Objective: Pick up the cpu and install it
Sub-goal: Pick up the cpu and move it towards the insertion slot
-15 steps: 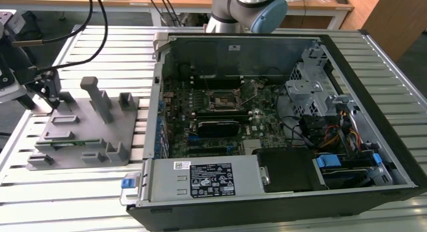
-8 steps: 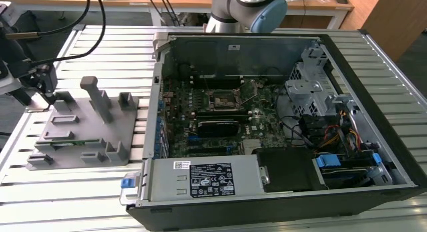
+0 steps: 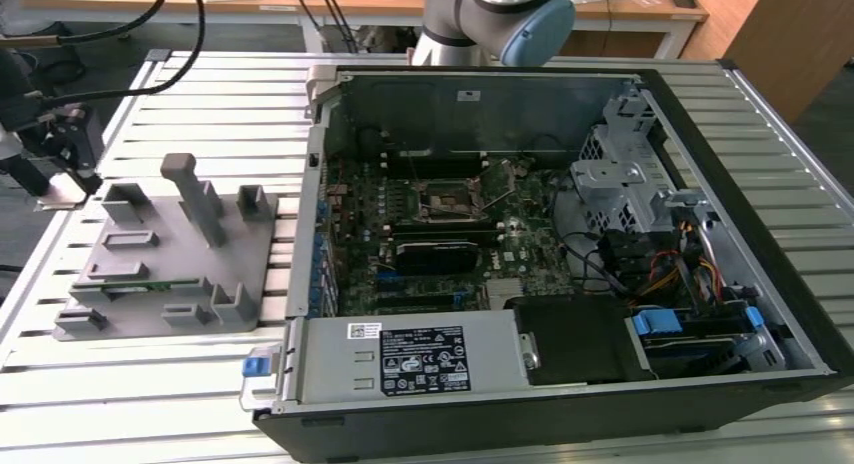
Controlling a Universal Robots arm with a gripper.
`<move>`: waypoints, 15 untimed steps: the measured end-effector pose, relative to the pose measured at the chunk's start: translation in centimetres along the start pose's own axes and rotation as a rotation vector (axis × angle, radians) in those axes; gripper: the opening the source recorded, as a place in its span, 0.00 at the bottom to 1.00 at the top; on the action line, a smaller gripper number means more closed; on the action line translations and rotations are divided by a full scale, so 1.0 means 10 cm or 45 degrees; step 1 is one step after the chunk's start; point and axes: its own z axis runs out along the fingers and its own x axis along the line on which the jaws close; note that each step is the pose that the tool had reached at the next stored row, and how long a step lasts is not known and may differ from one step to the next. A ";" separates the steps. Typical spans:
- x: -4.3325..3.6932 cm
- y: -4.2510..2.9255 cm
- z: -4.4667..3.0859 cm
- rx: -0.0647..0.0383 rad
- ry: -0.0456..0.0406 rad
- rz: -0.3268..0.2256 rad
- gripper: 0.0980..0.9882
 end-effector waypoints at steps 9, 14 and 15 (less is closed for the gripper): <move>0.006 0.031 -0.298 0.000 -0.002 0.000 0.48; 0.009 0.049 -0.460 0.000 -0.004 0.000 0.48; 0.009 0.053 -0.487 0.000 -0.004 0.000 0.48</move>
